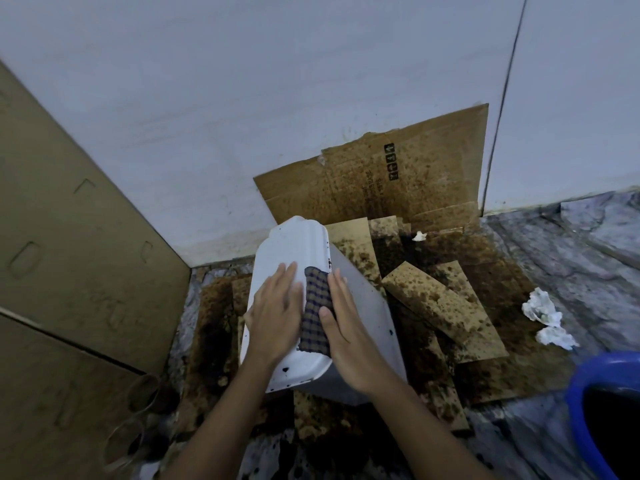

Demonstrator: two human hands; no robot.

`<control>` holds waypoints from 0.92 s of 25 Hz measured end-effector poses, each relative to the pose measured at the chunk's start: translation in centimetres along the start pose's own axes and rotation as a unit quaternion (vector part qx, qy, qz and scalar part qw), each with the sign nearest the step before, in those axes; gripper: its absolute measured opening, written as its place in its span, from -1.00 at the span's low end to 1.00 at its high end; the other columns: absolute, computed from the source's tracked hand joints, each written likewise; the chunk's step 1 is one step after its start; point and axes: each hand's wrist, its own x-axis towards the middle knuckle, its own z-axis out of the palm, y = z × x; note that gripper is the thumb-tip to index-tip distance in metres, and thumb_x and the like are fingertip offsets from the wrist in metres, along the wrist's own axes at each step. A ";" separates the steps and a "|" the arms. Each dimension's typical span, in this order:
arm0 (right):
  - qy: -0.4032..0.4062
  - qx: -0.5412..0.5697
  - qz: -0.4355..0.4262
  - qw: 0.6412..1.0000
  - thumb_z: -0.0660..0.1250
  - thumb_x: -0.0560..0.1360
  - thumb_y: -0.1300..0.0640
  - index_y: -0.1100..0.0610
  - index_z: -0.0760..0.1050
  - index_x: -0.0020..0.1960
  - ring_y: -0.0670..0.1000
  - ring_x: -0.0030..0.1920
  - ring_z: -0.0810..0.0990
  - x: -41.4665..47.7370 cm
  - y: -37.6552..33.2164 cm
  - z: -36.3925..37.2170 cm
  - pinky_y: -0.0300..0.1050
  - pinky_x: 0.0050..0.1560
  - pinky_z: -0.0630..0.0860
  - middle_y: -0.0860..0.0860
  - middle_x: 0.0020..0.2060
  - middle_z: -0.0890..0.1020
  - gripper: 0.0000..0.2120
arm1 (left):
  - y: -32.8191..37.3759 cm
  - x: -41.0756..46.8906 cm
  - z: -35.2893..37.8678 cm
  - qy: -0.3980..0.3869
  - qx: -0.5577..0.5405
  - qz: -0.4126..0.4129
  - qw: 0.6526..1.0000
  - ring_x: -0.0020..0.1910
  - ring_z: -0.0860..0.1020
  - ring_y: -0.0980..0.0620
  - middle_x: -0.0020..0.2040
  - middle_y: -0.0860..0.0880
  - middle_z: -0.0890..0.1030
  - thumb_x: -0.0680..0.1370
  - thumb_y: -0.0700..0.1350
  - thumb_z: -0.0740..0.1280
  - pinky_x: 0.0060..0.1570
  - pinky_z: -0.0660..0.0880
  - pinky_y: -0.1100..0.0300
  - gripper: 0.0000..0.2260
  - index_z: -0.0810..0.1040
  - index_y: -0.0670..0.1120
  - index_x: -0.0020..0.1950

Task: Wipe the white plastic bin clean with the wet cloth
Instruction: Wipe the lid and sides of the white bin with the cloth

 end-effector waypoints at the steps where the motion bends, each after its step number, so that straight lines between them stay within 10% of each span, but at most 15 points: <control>1: 0.000 0.004 -0.004 1.000 -0.08 0.64 -0.29 -0.20 -0.27 0.61 -0.34 0.53 -0.29 0.3 0.1 0.3 0.06 0.62 -0.03 -0.38 0.54 -0.30 -0.37 | -0.3 -0.3 -0.2 0.003 -0.001 -0.001 1.000 0.61 0.10 0.12 0.63 0.14 0.18 0.62 0.35 -0.09 0.56 0.06 -0.15 -0.44 0.19 0.22 0.60; 5: 0.004 0.052 0.006 0.999 -0.05 0.61 -0.32 -0.26 -0.24 0.60 -0.28 0.57 -0.18 0.6 0.3 1.1 0.02 0.59 0.11 -0.41 0.54 -0.26 -0.36 | -0.9 -1.3 -0.5 -0.012 0.026 -0.010 1.000 0.62 0.00 0.18 0.62 0.26 0.06 0.51 0.50 -0.19 0.57 0.01 -0.18 -0.33 0.07 0.33 0.59; 12: -0.014 0.075 0.042 0.996 -0.03 0.68 -0.12 -0.21 -0.27 0.60 -0.49 0.44 -0.14 0.2 0.1 0.2 -0.68 0.18 0.09 -0.38 0.54 -0.25 -0.40 | -0.4 -1.9 -1.2 -0.052 0.038 0.002 0.998 0.58 -0.08 0.27 0.56 0.38 -0.06 0.48 0.53 -0.13 0.59 0.03 -0.12 -0.30 0.02 0.33 0.60; 17: -0.006 0.078 0.039 0.996 -0.03 0.71 -0.07 -0.20 -0.26 0.60 -0.37 0.52 -0.18 0.4 0.4 -0.7 -0.23 0.56 -0.02 -0.35 0.56 -0.24 -0.43 | 0.4 -2.5 -1.3 -0.065 0.058 0.019 0.996 0.56 -0.13 0.37 0.56 0.43 -0.09 0.58 0.44 -0.14 0.59 -0.04 -0.05 -0.48 -0.01 0.43 0.55; 23: 0.002 0.066 0.034 0.997 0.00 0.67 -0.17 -0.20 -0.27 0.61 -0.30 0.56 -0.18 1.1 0.3 -0.7 -0.24 0.52 -0.03 -0.33 0.57 -0.22 -0.38 | -0.1 -2.9 -0.8 -0.049 0.098 -0.006 0.994 0.60 -0.29 0.17 0.62 0.24 -0.24 0.50 0.48 -0.27 0.51 -0.33 -0.18 -0.49 -0.15 0.57 0.47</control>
